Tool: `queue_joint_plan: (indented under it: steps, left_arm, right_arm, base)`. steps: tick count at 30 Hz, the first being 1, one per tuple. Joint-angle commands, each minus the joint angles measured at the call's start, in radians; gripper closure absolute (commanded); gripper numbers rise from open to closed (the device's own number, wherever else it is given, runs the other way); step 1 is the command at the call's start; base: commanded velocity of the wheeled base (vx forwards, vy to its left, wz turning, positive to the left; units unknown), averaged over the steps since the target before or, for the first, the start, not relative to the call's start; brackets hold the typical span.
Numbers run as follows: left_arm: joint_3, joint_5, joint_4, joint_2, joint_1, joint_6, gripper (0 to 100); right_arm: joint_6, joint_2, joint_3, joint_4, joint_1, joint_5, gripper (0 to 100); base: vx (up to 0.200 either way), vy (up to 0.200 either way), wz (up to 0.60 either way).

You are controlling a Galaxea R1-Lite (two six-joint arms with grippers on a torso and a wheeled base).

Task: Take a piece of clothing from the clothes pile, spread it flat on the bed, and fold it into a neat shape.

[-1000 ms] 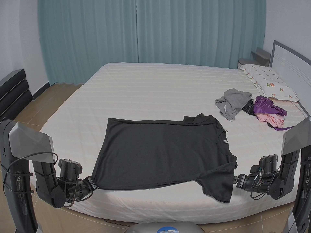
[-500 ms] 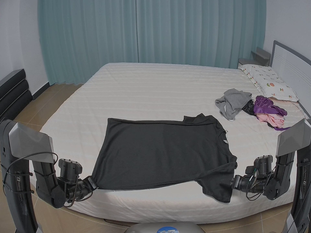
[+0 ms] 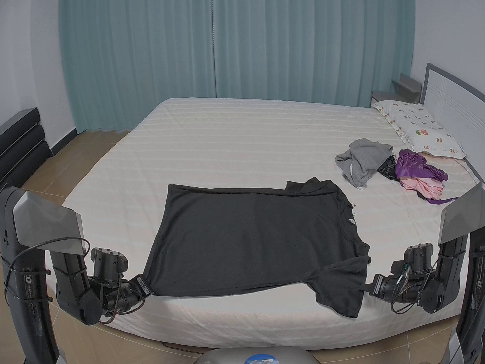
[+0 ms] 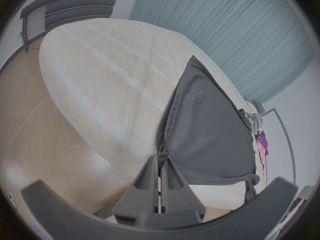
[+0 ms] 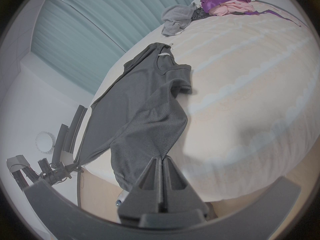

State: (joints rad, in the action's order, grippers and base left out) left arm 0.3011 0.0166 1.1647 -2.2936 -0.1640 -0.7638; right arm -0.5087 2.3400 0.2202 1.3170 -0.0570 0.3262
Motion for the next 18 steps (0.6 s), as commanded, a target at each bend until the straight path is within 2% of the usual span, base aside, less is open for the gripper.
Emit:
queue_joint_plan:
  steps: [1,8,14,18]
  left_arm:
    - [-0.003,0.006,0.0,0.008,0.001,-0.002,100]
    - [-0.014,0.005,0.001,0.01,0.005,0.0,100]
    - [-0.071,0.002,0.049,0.046,0.009,0.015,100]
    - [-0.12,0.002,0.121,0.036,0.008,0.055,100]
  right_arm:
    - [0.004,-0.034,-0.036,0.002,0.023,0.005,100]
    - [0.012,-0.056,-0.085,0.008,0.062,0.017,100]
    - [0.068,-0.11,-0.179,0.008,0.106,0.093,100]
    - [0.107,-0.119,-0.22,0.01,0.126,0.111,100]
  base:
    - [0.0,0.0,0.0]
    - [0.0,0.0,0.0]
    - [0.0,0.0,0.0]
    - [0.0,0.0,0.0]
